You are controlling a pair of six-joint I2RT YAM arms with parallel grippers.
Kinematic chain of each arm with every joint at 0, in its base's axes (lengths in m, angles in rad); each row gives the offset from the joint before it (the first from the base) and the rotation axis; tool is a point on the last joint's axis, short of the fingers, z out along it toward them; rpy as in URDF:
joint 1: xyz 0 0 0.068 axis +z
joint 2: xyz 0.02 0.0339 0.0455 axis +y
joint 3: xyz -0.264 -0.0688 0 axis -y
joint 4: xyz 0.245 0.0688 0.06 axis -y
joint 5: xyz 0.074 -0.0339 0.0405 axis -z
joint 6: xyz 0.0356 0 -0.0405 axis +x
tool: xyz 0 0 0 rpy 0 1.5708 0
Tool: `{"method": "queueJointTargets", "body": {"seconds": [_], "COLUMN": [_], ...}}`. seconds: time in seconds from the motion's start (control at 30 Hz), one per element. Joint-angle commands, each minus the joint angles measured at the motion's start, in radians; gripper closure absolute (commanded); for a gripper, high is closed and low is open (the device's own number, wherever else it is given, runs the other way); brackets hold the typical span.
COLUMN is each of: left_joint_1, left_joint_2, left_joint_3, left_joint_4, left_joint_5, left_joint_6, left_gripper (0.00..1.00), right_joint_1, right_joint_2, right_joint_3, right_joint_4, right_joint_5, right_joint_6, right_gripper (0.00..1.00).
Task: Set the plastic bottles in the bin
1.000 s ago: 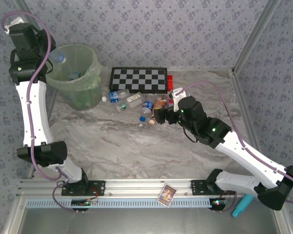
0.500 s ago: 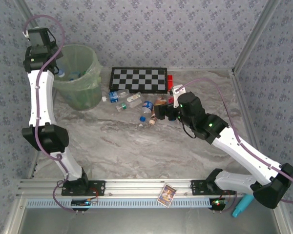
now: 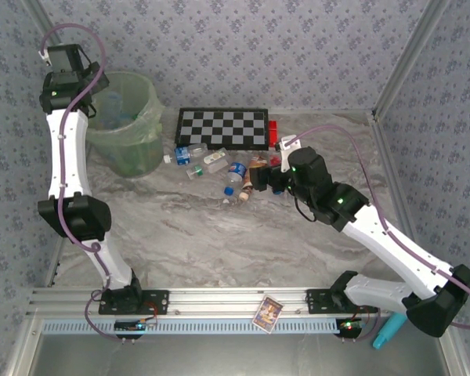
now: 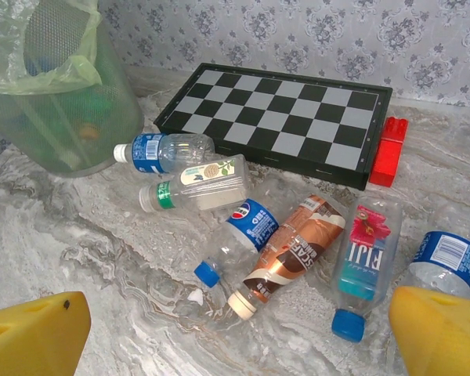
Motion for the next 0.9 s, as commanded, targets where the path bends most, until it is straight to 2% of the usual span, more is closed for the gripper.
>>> {"method": "queueJointTargets", "body": {"seconds": [0.0, 0.33, 0.47, 0.73, 0.83, 0.87], "left_joint_1": [0.007, -0.012, -0.029, -0.14, -0.18, -0.196], "left_joint_2": [-0.044, -0.121, -0.159, -0.305, -0.356, -0.367], "left_joint_3": [0.028, -0.031, -0.065, -0.266, -0.351, -0.359], "left_joint_4": [-0.009, -0.066, -0.089, -0.029, -0.022, -0.038], "left_joint_5": [0.026, 0.093, 0.152, 0.216, 0.238, 0.235], "left_joint_6": [-0.022, -0.079, -0.13, -0.147, -0.155, -0.146], "left_gripper": [0.0, 0.0, 0.0, 0.0, 0.0, 0.0], "right_joint_1": [-0.004, 0.0, -0.003, -0.086, -0.133, -0.153], "right_joint_2": [-0.032, -0.053, -0.049, 0.003, 0.017, 0.025], "right_joint_3": [-0.016, -0.037, -0.038, -0.076, -0.118, -0.134], "right_joint_4": [0.005, -0.012, -0.065, -0.149, -0.143, -0.136], "right_joint_5": [-0.006, 0.007, 0.029, 0.027, -0.025, -0.055], "right_joint_6": [0.019, 0.067, 0.116, 0.247, 0.29, 0.303], "right_gripper": [0.0, 0.0, 0.0, 0.0, 0.01, 0.04]}}
